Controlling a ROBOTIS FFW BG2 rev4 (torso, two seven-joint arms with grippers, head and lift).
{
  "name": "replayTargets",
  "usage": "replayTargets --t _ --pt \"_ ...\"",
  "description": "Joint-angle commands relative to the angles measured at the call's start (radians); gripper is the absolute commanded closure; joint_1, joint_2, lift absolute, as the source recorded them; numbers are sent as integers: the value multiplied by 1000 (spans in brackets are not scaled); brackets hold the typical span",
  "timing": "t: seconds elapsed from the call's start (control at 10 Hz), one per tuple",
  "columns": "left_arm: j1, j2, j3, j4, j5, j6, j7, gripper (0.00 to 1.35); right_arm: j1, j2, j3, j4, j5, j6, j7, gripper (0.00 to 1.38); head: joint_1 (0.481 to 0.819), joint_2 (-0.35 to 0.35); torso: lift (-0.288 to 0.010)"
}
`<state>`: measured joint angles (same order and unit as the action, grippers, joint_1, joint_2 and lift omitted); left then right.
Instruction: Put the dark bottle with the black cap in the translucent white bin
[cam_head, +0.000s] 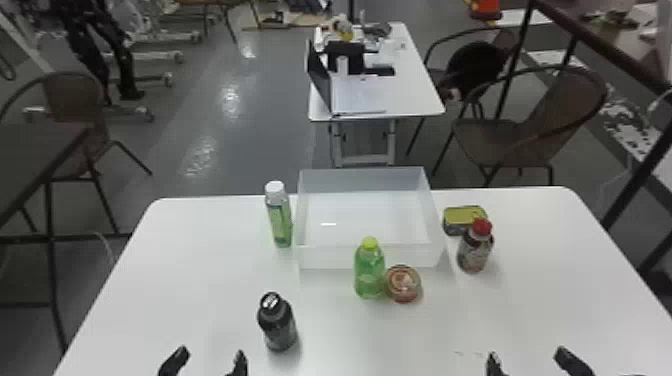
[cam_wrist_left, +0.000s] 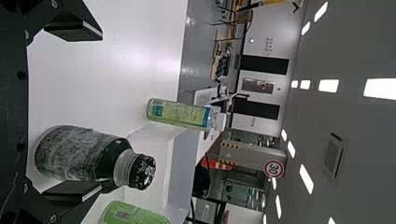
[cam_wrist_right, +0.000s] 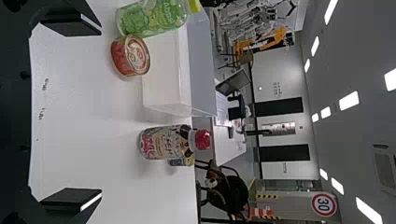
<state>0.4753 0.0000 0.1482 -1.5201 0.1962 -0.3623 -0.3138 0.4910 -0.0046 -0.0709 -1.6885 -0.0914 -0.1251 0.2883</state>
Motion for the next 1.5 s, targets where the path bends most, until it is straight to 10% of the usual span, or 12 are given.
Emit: replayTargets --t 0.0,0.8,1.2,1.4 --pt "8 -3 -2 5 -1 -1 -4 150 0 0 0 4 -8 1 0 82 695 79 -12" --pt "-6 -3 -25 37 -8 8 1 119 15 5 0 0 2 -4 -14 84 695 76 -12" --pt "-118 141 -137 74 12 100 -16 119 -12 6 2 23 -18 -10 -14 81 695 30 -12" --pt "-146 155 -148 80 -12 168 -19 119 -31 6 2 47 -27 -19 -5 81 695 18 -12"
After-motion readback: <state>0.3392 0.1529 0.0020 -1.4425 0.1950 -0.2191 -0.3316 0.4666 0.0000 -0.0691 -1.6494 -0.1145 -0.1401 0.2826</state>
